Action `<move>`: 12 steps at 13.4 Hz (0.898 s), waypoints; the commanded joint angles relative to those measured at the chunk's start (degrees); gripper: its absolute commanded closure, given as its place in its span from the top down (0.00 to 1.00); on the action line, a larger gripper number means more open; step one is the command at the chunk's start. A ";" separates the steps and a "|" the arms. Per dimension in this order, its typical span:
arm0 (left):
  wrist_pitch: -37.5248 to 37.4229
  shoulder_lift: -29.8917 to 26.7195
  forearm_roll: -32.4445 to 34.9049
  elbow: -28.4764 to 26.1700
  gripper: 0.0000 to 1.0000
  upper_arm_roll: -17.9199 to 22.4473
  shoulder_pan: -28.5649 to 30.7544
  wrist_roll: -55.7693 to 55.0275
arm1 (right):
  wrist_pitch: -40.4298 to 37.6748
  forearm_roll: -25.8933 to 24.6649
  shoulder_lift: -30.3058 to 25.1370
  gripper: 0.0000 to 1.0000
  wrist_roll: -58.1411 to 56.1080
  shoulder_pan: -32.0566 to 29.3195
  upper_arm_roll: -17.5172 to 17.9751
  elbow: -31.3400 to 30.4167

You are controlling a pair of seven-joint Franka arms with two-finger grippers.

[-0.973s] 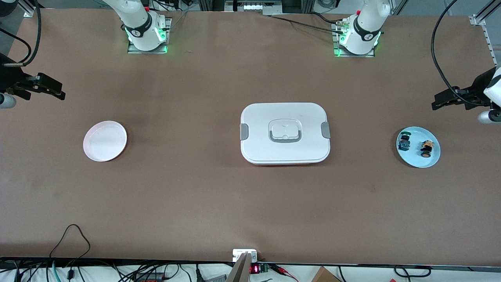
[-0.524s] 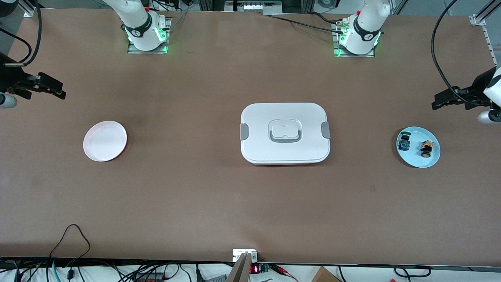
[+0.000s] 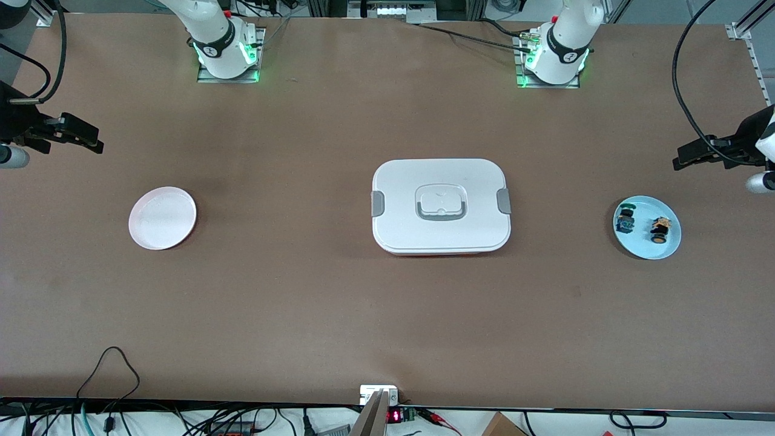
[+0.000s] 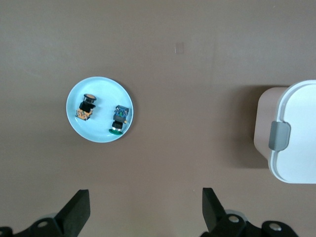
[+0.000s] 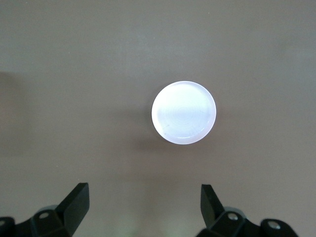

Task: Transfer orange switch to right arm and place
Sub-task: 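Move the left gripper toward the light-blue plate of switches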

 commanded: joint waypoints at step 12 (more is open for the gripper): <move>3.79 4.40 8.62 -9.87 1.00 -0.03 8.98 48.32 | -0.33 0.62 -1.17 1.00 -0.22 -0.40 0.07 -0.79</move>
